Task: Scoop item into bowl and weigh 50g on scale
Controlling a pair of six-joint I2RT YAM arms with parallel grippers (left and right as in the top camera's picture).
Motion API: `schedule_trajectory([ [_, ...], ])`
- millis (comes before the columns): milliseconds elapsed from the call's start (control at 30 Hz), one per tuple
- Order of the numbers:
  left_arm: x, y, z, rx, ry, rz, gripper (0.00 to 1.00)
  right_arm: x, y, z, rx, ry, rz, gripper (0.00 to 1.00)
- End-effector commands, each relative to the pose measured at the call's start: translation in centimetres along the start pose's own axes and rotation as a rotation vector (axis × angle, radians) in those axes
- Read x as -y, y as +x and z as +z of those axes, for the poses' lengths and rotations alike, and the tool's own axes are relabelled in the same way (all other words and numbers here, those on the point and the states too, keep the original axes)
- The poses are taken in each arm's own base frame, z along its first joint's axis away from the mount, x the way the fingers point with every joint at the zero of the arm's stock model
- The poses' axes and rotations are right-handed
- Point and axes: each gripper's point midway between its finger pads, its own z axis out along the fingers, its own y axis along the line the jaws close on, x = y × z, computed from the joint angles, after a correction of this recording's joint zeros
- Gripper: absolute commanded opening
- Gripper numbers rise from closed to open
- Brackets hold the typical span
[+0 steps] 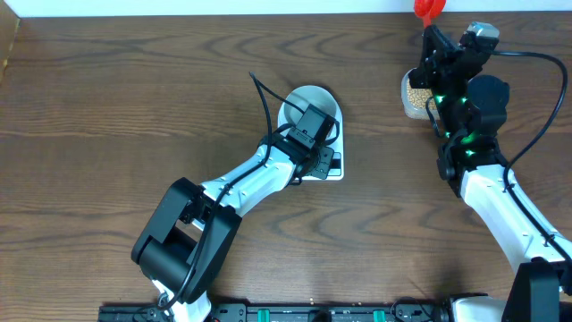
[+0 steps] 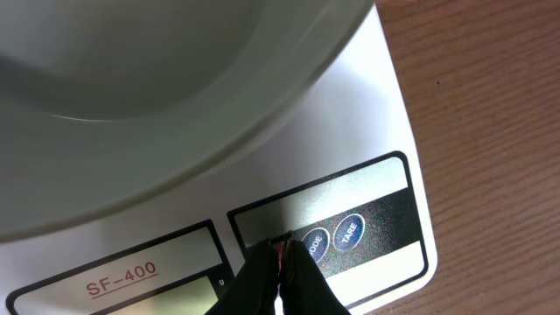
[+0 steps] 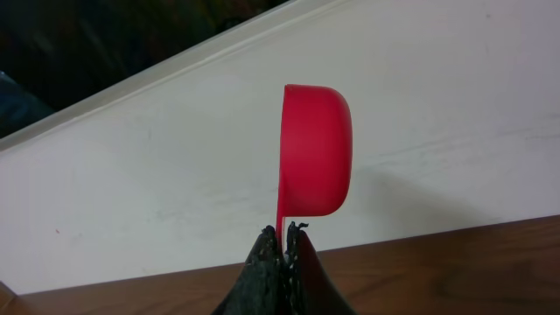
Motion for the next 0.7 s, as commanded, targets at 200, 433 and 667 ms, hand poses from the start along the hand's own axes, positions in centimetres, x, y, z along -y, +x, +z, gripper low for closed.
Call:
schedule_trajectory([
  [200,-0.8,0.2,0.4,-0.001,-0.042,0.011,0.07,0.3,-0.4,0.3,0.013,0.012,-0.017,0.01],
  [433,-1.1,0.2,0.7,-0.004,-0.045,0.006,0.07,0.3,-0.4,0.3,0.013,0.012,-0.017,0.01],
  [667,-1.3,0.7,1.3,-0.022,-0.051,0.006,0.07,0.3,-0.4,0.3,0.013,0.011,-0.017,0.01],
])
